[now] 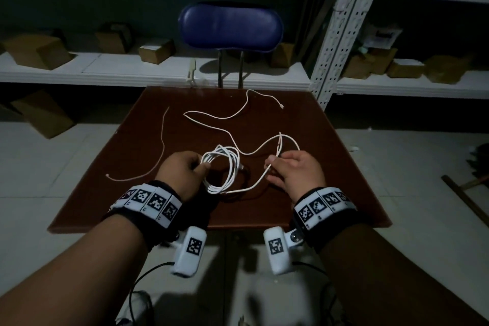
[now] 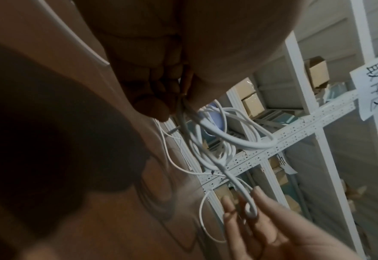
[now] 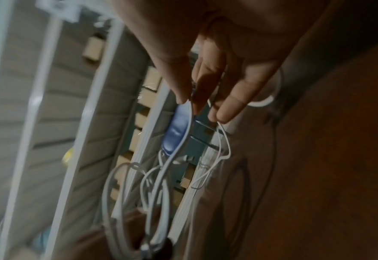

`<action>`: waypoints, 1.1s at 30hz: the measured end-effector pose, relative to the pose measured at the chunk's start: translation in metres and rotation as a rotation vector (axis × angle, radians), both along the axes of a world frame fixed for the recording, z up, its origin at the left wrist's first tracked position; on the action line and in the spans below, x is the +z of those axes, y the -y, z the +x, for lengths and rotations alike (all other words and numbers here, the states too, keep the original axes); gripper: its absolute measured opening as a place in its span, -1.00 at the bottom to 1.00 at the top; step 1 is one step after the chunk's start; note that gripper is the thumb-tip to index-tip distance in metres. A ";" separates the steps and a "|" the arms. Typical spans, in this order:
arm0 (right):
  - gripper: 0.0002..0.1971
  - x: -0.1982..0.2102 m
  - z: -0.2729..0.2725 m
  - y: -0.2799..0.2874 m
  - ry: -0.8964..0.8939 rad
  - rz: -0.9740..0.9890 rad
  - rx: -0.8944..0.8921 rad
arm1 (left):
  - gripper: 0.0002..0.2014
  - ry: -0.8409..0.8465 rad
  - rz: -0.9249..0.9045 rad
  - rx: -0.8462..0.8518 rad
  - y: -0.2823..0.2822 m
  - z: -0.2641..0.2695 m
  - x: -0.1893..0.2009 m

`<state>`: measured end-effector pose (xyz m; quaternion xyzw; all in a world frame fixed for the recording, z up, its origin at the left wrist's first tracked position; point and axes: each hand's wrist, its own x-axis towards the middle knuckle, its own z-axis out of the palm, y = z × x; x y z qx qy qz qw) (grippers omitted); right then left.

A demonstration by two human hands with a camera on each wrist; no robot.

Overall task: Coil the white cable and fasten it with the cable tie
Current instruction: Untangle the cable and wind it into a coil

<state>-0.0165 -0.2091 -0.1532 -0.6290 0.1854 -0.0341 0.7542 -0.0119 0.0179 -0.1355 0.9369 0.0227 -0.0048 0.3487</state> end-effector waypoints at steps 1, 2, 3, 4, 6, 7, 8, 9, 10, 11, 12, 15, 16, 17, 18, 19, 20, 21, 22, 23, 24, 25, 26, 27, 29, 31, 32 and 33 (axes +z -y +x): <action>-0.71 -0.002 -0.001 -0.002 -0.041 0.065 0.011 | -0.78 -0.008 -0.019 0.014 0.000 0.000 0.000; -0.74 -0.005 -0.003 -0.005 -0.082 0.122 0.028 | -0.79 -0.019 -0.042 0.029 0.000 -0.001 -0.001; -0.78 -0.006 -0.004 -0.008 -0.121 0.165 0.051 | -0.80 -0.035 -0.061 0.043 0.001 -0.001 -0.001; -0.80 -0.008 -0.006 -0.010 -0.148 0.187 0.076 | -0.80 -0.051 -0.075 0.050 0.002 -0.001 0.000; -0.73 -0.009 -0.008 -0.015 -0.174 0.190 0.113 | -0.80 -0.079 -0.089 0.044 0.004 -0.002 -0.001; -0.70 -0.010 -0.009 -0.017 -0.177 0.185 0.116 | -0.79 -0.084 -0.089 0.038 0.006 -0.003 -0.002; -0.68 -0.010 -0.010 -0.019 -0.177 0.174 0.118 | -0.78 -0.085 -0.088 0.035 0.007 -0.003 -0.003; -0.66 -0.009 -0.011 -0.022 -0.180 0.172 0.123 | -0.77 -0.088 -0.088 0.037 0.009 -0.004 -0.003; -0.62 -0.011 -0.011 -0.025 -0.188 0.174 0.127 | -0.76 -0.090 -0.087 0.039 0.011 -0.005 -0.004; -0.57 -0.011 -0.012 -0.028 -0.197 0.186 0.129 | -0.75 -0.090 -0.084 0.041 0.013 -0.006 -0.004; -0.53 -0.011 -0.012 -0.030 -0.204 0.198 0.131 | -0.75 -0.088 -0.080 0.044 0.014 -0.007 -0.005; -0.48 -0.007 -0.014 -0.036 -0.218 0.263 0.136 | -0.77 -0.096 -0.079 0.062 0.015 -0.008 -0.004; -0.50 -0.007 -0.014 -0.037 -0.216 0.278 0.140 | -0.76 -0.095 -0.080 0.069 0.014 -0.008 -0.005; -0.55 -0.007 -0.015 -0.038 -0.202 0.292 0.143 | -0.76 -0.095 -0.082 0.074 0.013 -0.007 -0.005; -0.62 -0.008 -0.016 -0.037 -0.178 0.289 0.147 | -0.75 -0.092 -0.081 0.074 0.012 -0.007 -0.004; -0.67 -0.008 -0.017 -0.038 -0.154 0.288 0.151 | -0.74 -0.087 -0.070 0.067 0.012 -0.007 -0.004; -0.67 -0.010 -0.017 -0.036 -0.132 0.271 0.172 | -0.73 -0.079 -0.048 0.054 0.012 -0.008 -0.004; -0.65 -0.010 -0.017 -0.035 -0.113 0.252 0.194 | -0.72 -0.075 -0.021 0.033 0.013 -0.008 -0.003; -0.64 -0.011 -0.016 -0.033 -0.098 0.209 0.216 | -0.71 -0.075 0.008 0.006 0.014 -0.010 -0.002; -0.65 -0.011 -0.016 -0.032 -0.079 0.164 0.230 | -0.72 -0.076 0.035 -0.029 0.016 -0.011 -0.002; -0.67 -0.011 -0.016 -0.031 -0.074 0.108 0.244 | -0.75 -0.078 0.061 -0.066 0.017 -0.011 -0.002; -0.70 -0.011 -0.016 -0.030 -0.070 0.063 0.264 | -0.78 -0.078 0.082 -0.101 0.018 -0.012 -0.003; -0.71 -0.012 -0.015 -0.029 -0.084 0.025 0.287 | -0.81 -0.079 0.093 -0.128 0.020 -0.012 -0.003; -0.72 -0.012 -0.014 -0.029 -0.090 -0.006 0.309 | -0.81 -0.079 0.091 -0.147 0.021 -0.012 -0.004; -0.74 -0.010 -0.012 -0.029 -0.099 0.025 0.332 | -0.79 -0.070 0.090 -0.169 0.022 -0.013 -0.005; -0.74 -0.011 -0.010 -0.028 -0.098 0.104 0.360 | -0.81 -0.048 0.129 -0.167 0.021 -0.013 -0.006; -0.73 -0.011 -0.010 -0.028 -0.088 0.116 0.376 | -0.81 -0.038 0.151 -0.161 0.021 -0.013 -0.007; -0.71 -0.011 -0.010 -0.028 -0.075 0.117 0.394 | -0.81 -0.031 0.165 -0.159 0.020 -0.013 -0.007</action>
